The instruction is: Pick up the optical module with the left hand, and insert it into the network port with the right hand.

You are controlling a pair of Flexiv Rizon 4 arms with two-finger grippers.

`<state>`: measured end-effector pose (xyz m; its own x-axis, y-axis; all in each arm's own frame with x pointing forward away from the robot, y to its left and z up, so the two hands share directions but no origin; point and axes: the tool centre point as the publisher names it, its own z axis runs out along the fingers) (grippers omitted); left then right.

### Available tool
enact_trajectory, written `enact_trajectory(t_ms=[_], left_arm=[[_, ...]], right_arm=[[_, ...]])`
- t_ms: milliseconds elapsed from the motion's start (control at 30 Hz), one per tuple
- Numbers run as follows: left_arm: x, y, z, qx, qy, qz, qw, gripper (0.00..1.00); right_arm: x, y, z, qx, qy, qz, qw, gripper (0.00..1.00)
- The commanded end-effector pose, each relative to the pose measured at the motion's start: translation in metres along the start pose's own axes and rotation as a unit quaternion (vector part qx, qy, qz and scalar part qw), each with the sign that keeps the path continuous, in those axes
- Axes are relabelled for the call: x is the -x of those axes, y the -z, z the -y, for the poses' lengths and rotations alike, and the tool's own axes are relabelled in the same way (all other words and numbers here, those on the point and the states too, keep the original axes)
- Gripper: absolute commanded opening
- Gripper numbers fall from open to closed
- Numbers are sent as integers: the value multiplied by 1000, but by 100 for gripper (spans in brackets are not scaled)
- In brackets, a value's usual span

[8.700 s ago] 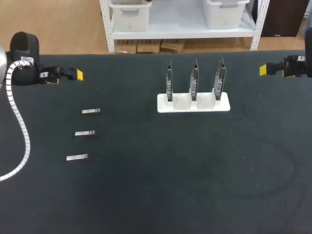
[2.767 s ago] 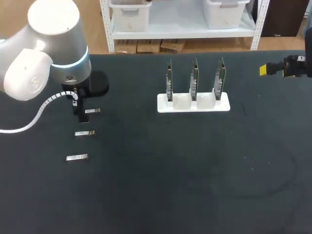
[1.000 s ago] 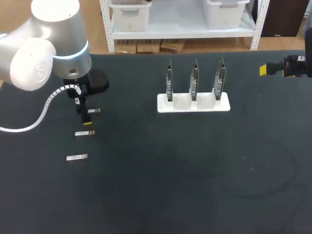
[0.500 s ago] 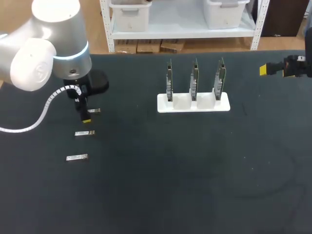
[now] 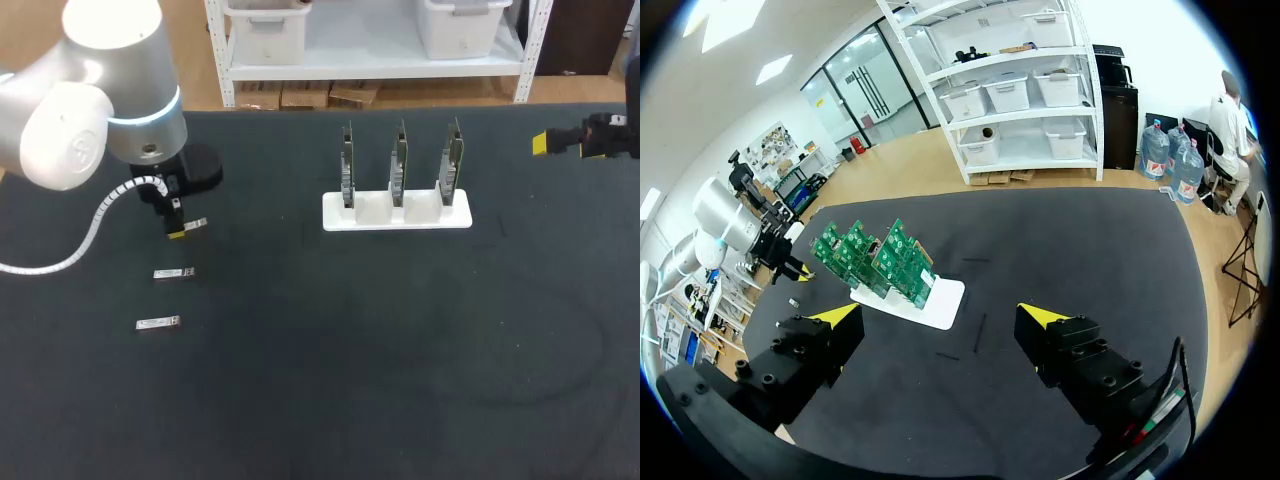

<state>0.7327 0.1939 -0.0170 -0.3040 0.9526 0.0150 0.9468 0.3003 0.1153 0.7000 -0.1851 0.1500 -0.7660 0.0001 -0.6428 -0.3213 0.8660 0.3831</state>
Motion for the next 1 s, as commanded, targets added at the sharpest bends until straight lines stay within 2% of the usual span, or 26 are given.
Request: enact_trajectory(t_ms=[33, 133, 200, 333, 367, 467, 600, 633, 700, 733, 1000], left_arm=[[-1, 3, 2, 7, 6, 14, 1000, 0], [4, 12, 1, 13, 23, 44, 999, 0], [10, 26, -2, 8, 46, 86, 995, 0], [27, 66, -12, -7, 106, 179, 978, 0], [31, 79, -14, -27, 116, 204, 972, 0], [44, 119, -16, -48, 131, 287, 948, 0], [57, 175, -21, -79, 155, 395, 902, 0], [58, 186, -22, -80, 161, 409, 894, 0], [59, 203, -21, -96, 163, 455, 870, 0], [58, 208, -21, -95, 167, 467, 863, 0], [58, 208, -21, -95, 167, 467, 863, 0]], right_arm=[[0, 0, 0, 0, 0, 0, 1000, 100], [0, 0, 0, 0, 0, 0, 1000, 100], [0, 0, 0, 0, 0, 0, 1000, 100], [0, 0, 0, 0, 0, 0, 1000, 100], [0, 0, 0, 0, 0, 0, 1000, 100], [0, 0, 0, 0, 0, 0, 1000, 100], [0, 0, 0, 0, 0, 0, 1000, 100], [0, 0, 0, 0, 0, 0, 1000, 100], [0, 0, 0, 0, 0, 0, 1000, 100], [0, 0, 0, 0, 0, 0, 1000, 100], [0, 0, 0, 0, 0, 0, 1000, 100]])
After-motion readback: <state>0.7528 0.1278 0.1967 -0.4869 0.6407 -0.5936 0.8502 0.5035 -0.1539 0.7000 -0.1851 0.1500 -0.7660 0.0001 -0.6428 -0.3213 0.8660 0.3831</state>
